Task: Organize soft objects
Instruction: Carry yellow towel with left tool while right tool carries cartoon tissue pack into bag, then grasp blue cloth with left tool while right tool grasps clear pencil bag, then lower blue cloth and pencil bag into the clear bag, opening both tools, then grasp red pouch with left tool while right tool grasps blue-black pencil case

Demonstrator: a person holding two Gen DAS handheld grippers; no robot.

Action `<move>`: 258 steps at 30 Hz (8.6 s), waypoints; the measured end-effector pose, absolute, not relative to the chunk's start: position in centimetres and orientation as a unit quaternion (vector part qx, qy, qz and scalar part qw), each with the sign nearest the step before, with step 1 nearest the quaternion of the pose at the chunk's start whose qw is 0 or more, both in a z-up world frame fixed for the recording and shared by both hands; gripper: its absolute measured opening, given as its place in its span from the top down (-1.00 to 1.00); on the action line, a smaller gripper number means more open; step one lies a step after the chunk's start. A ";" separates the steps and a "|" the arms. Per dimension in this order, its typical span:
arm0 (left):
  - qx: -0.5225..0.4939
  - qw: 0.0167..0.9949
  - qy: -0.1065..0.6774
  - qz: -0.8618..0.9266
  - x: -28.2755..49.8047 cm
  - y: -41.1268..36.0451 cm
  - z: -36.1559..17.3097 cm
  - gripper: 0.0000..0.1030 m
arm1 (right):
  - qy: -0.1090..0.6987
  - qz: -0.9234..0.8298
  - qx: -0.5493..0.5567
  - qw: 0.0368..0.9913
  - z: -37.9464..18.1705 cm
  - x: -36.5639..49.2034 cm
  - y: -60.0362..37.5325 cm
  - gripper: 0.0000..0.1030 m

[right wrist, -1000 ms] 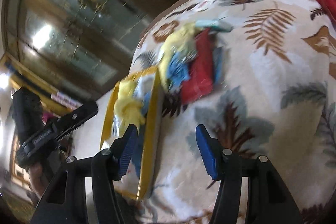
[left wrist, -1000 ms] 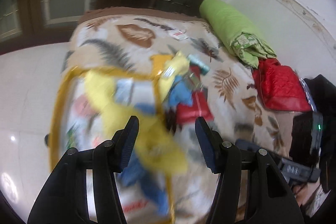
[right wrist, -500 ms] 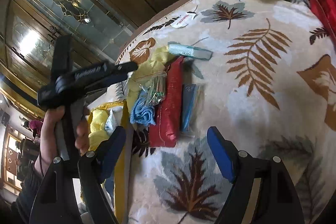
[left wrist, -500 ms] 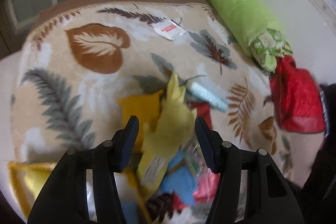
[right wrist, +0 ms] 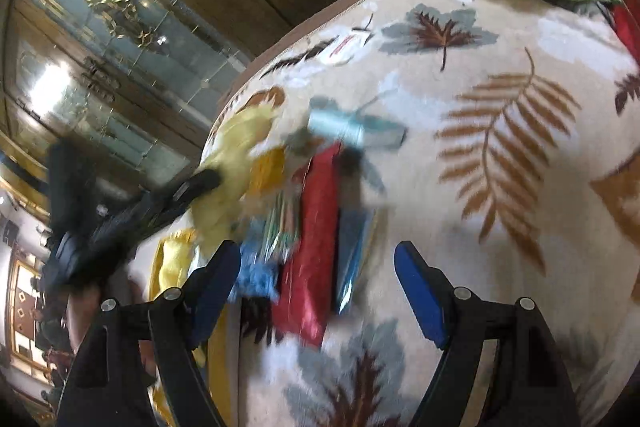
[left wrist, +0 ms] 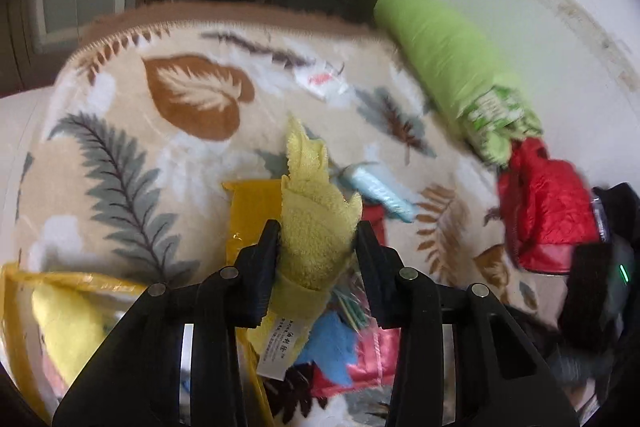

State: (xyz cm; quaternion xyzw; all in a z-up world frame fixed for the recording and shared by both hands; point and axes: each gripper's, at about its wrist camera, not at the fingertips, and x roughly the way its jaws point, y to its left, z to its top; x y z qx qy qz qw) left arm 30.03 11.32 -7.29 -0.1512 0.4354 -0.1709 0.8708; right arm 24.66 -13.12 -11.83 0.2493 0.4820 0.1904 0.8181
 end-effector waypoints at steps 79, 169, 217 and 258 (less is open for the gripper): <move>-0.323 0.836 0.439 -0.070 12.1 27.7 -11.2 -0.12 | 0.488 0.300 0.137 0.808 -9.6 10.0 4.6 -0.39; -0.135 0.900 0.406 -0.082 13.4 19.4 -2.2 0.74 | 0.473 0.236 0.247 0.812 -7.8 15.4 -6.3 0.79; -0.178 0.871 0.421 -0.178 16.5 13.7 -4.9 -0.21 | 0.487 0.194 0.287 0.802 -11.9 16.6 -11.7 -0.39; -0.113 0.846 0.499 -0.147 26.1 8.8 -9.7 0.76 | 0.542 0.142 0.294 0.774 -16.4 24.6 -13.0 -0.21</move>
